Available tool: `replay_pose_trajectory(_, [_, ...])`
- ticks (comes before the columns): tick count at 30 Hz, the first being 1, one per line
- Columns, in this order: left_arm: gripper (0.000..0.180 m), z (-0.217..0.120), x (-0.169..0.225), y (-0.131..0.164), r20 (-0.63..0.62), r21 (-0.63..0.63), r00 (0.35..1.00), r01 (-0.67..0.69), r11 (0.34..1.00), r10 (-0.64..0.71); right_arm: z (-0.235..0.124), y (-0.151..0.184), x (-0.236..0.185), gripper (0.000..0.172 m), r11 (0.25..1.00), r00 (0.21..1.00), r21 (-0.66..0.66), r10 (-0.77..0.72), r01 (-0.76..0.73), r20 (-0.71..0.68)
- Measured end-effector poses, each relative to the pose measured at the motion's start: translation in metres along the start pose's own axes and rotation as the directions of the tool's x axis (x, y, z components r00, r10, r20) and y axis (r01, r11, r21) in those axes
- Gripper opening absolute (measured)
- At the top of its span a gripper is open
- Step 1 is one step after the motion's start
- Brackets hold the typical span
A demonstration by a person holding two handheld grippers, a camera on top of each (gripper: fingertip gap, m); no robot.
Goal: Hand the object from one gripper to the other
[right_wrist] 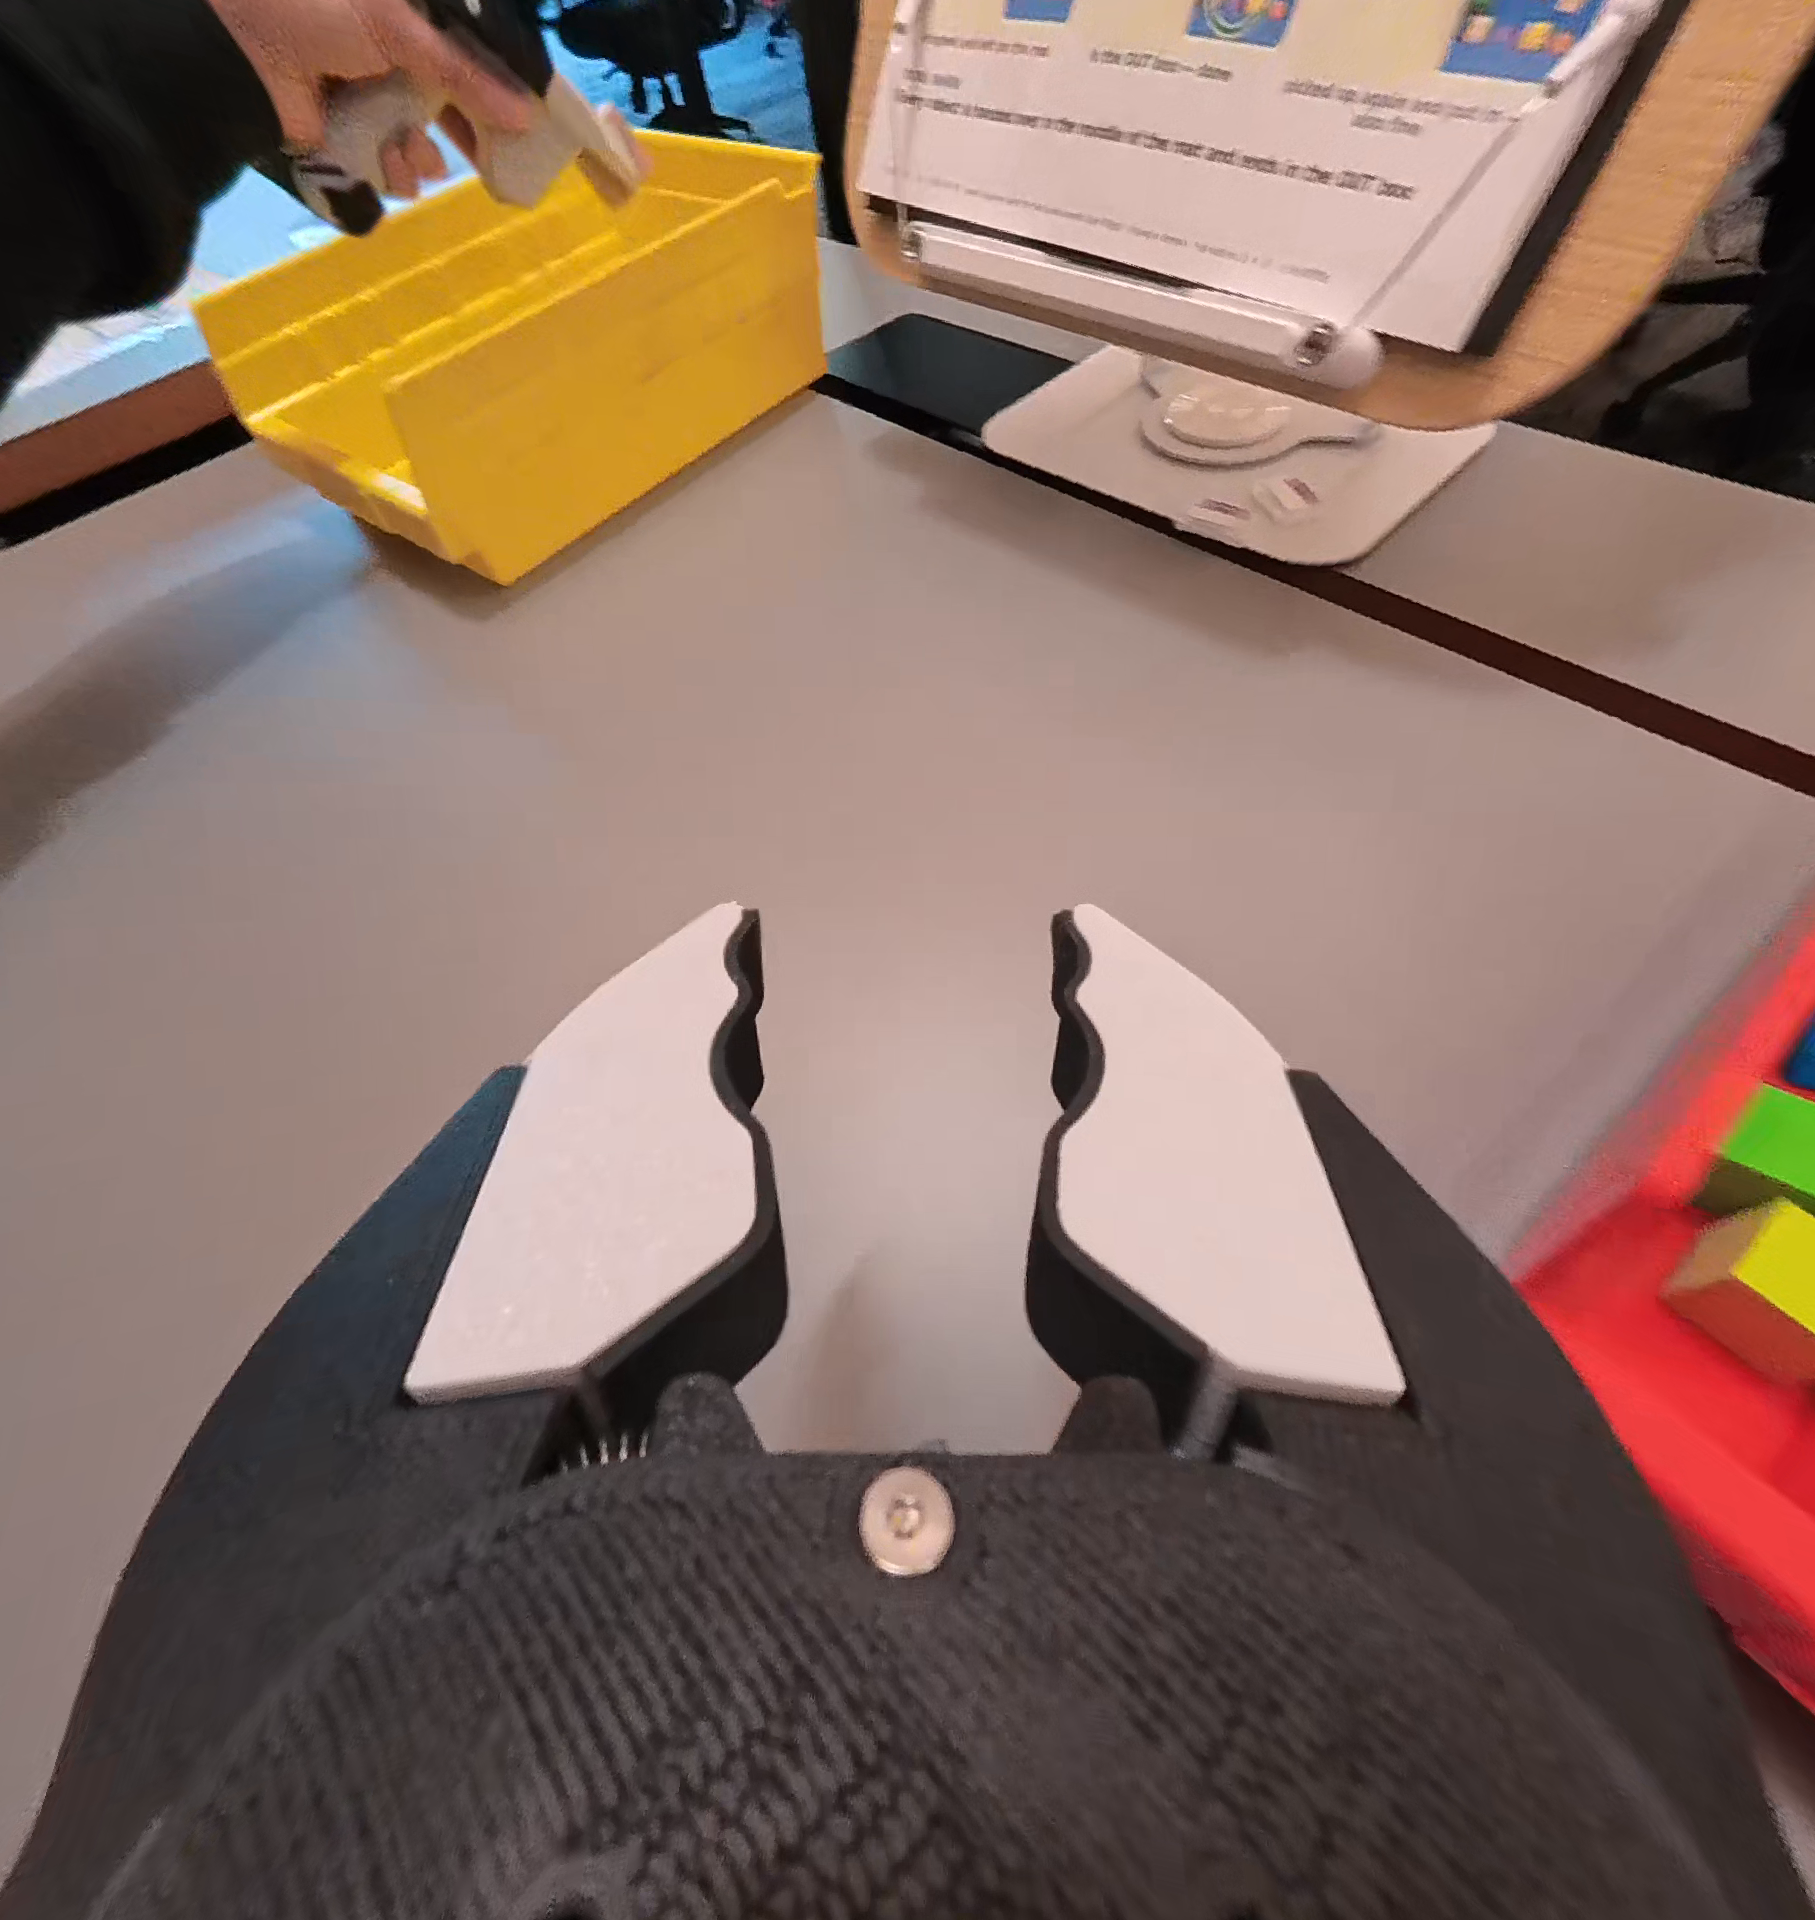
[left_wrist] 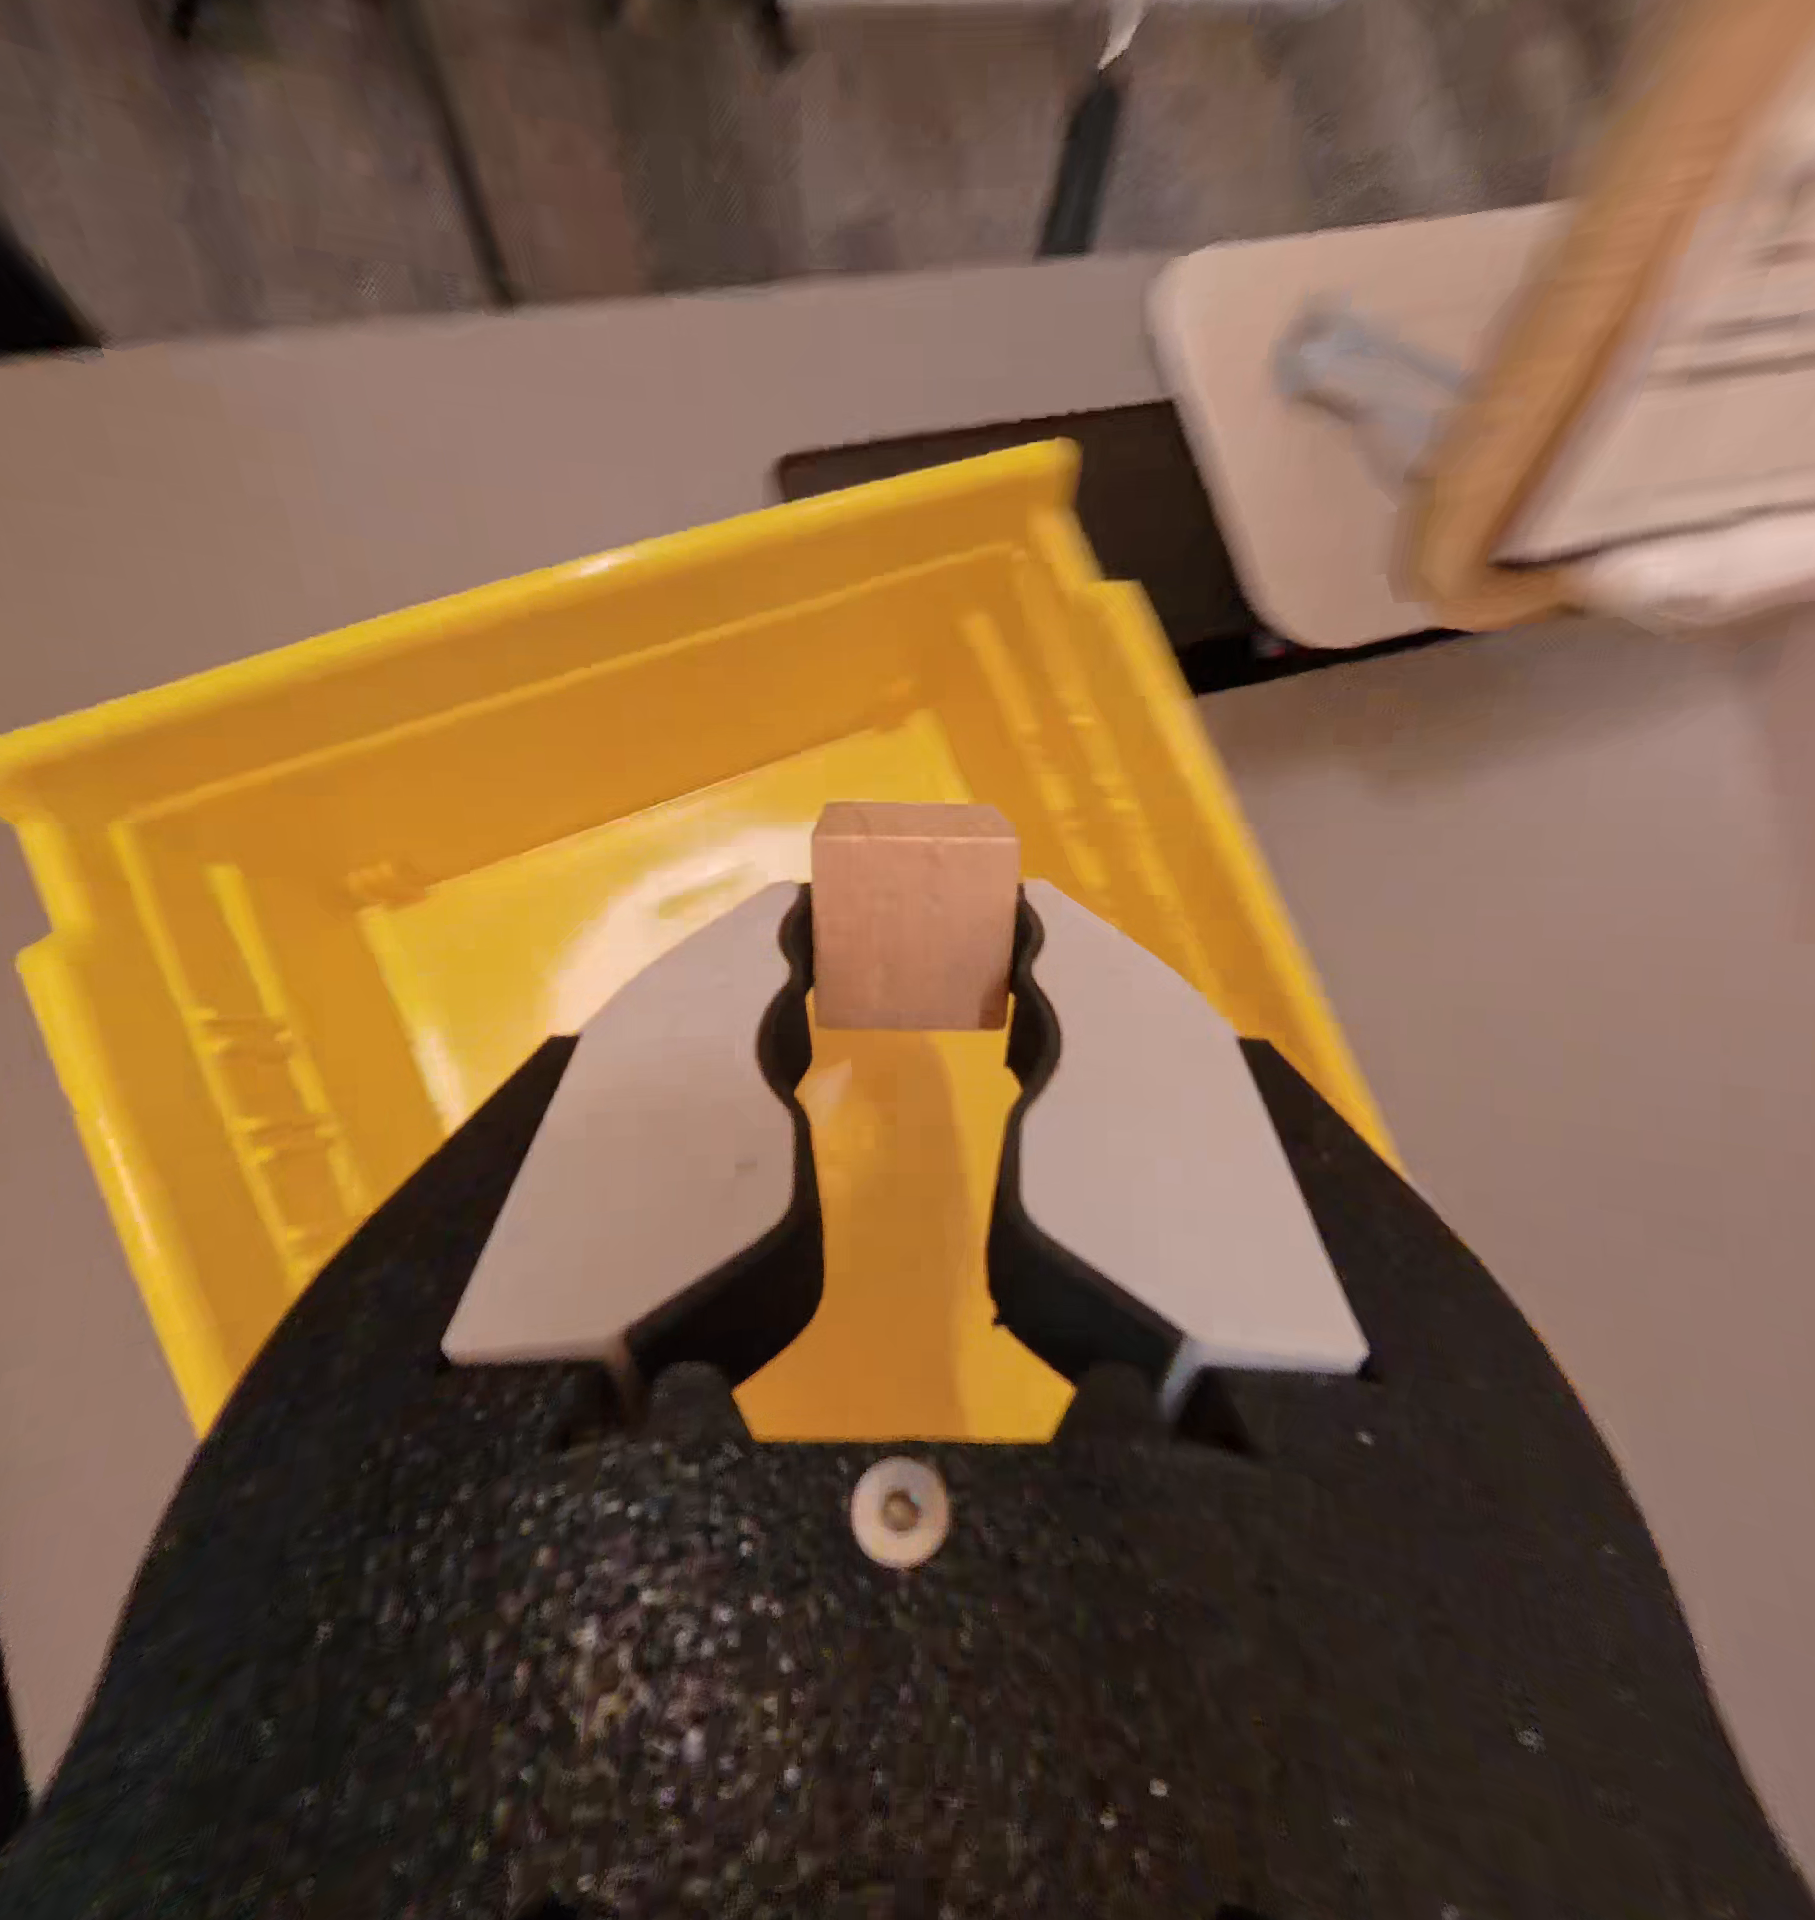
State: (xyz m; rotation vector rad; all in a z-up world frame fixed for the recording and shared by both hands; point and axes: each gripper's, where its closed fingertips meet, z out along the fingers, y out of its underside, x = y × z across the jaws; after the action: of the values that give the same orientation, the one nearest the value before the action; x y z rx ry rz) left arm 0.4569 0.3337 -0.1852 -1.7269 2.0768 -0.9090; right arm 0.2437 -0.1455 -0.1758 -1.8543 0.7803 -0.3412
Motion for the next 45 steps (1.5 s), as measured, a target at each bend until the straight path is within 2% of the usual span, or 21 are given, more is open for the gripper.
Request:
replay_pose_trajectory(1, [0.034, -0.015, 0.018, -0.002, -0.055, 0.053, 0.997, -0.045, 0.998, 0.048, 0.004, -0.002, -0.007, 0.057, 1.000, 1.000, 0.000, -0.006, 0.006, 0.021])
replay_pose_trajectory(3, [0.034, -0.046, 0.058, -0.003, -0.147, 0.185, 0.973, -0.147, 0.972, 0.175, 0.010, -0.006, -0.018, 0.070, 1.000, 0.999, -0.005, -0.020, 0.020, 0.046])
replay_pose_trajectory(6, [0.034, -0.087, 0.129, 0.007, -0.234, 0.372, 0.885, -0.302, 0.878, 0.403, 0.019, -0.016, -0.036, 0.075, 0.999, 0.995, 0.001, -0.053, 0.054, 0.089])
replay_pose_trajectory(10, [0.034, -0.119, 0.220, 0.037, -0.229, 0.585, 0.702, -0.455, 0.672, 0.675, 0.031, -0.042, -0.067, 0.080, 0.996, 0.975, 0.088, 0.005, -0.025, 0.221])
replay_pose_trajectory(13, [0.034, -0.134, 0.282, 0.063, -0.185, 0.726, 0.559, -0.476, 0.496, 0.808, 0.039, -0.058, -0.090, 0.081, 0.977, 0.919, 0.089, 0.149, -0.194, 0.366])
replay_pose_trajectory(15, [0.034, -0.141, 0.317, 0.079, -0.157, 0.796, 0.477, -0.457, 0.397, 0.865, 0.040, -0.070, -0.112, 0.084, 0.946, 0.827, 0.079, 0.231, -0.314, 0.513])
replay_pose_trajectory(18, [0.034, -0.153, 0.364, 0.104, -0.145, 0.870, 0.340, -0.403, 0.283, 0.929, 0.036, -0.083, -0.141, 0.083, 0.884, 0.648, 0.017, 0.329, -0.467, 0.687])
replay_pose_trajectory(21, [0.034, -0.162, 0.395, 0.122, -0.133, 0.901, 0.238, -0.375, 0.217, 0.962, 0.025, -0.090, -0.168, 0.076, 0.830, 0.442, -0.096, 0.386, -0.549, 0.809])
replay_pose_trajectory(23, [0.034, -0.167, 0.408, 0.130, -0.124, 0.914, 0.194, -0.359, 0.188, 0.973, 0.014, -0.095, -0.182, 0.062, 0.795, 0.305, -0.171, 0.408, -0.581, 0.861])
replay_pose_trajectory(24, [0.034, -0.168, 0.413, 0.132, -0.123, 0.917, 0.177, -0.356, 0.180, 0.976, 0.010, -0.098, -0.187, 0.061, 0.784, 0.260, -0.189, 0.407, -0.591, 0.875])
replay_pose_trajectory(26, [0.034, -0.169, 0.419, 0.135, -0.115, 0.919, 0.158, -0.358, 0.166, 0.981, 0.004, -0.103, -0.192, 0.062, 0.772, 0.212, -0.200, 0.397, -0.603, 0.893])
replay_pose_trajectory(32, [0.034, -0.169, 0.430, 0.142, -0.110, 0.925, 0.136, -0.348, 0.152, 0.985, -0.002, -0.107, -0.201, 0.063, 0.778, 0.186, -0.206, 0.382, -0.594, 0.905])
replay_pose_trajectory(34, [0.034, -0.170, 0.433, 0.144, -0.108, 0.929, 0.135, -0.340, 0.148, 0.985, -0.003, -0.108, -0.203, 0.056, 0.770, 0.162, -0.231, 0.396, -0.594, 0.904])
replay_pose_trajectory(36, [0.034, -0.170, 0.435, 0.143, -0.105, 0.931, 0.141, -0.333, 0.147, 0.984, 0.002, -0.106, -0.202, 0.039, 0.764, 0.176, -0.239, 0.417, -0.600, 0.892])
replay_pose_trajectory(37, [0.034, -0.169, 0.434, 0.144, -0.110, 0.927, 0.141, -0.342, 0.153, 0.984, 0.004, -0.104, -0.202, 0.036, 0.767, 0.184, -0.240, 0.421, -0.595, 0.888])
replay_pose_trajectory(40, [0.035, -0.158, 0.430, 0.144, -0.124, 0.894, 0.171, -0.408, 0.184, 0.977, 0.011, -0.099, -0.197, 0.036, 0.782, 0.241, -0.223, 0.428, -0.582, 0.871])
replay_pose_trajectory(43, [0.042, -0.151, 0.422, 0.135, -0.129, 0.868, 0.283, -0.431, 0.246, 0.950, 0.015, -0.098, -0.182, 0.036, 0.793, 0.332, -0.162, 0.418, -0.587, 0.845])
replay_pose_trajectory(45, [0.048, -0.147, 0.415, 0.132, -0.138, 0.856, 0.337, -0.433, 0.283, 0.932, 0.023, -0.093, -0.158, 0.036, 0.810, 0.477, -0.093, 0.429, -0.579, 0.767])
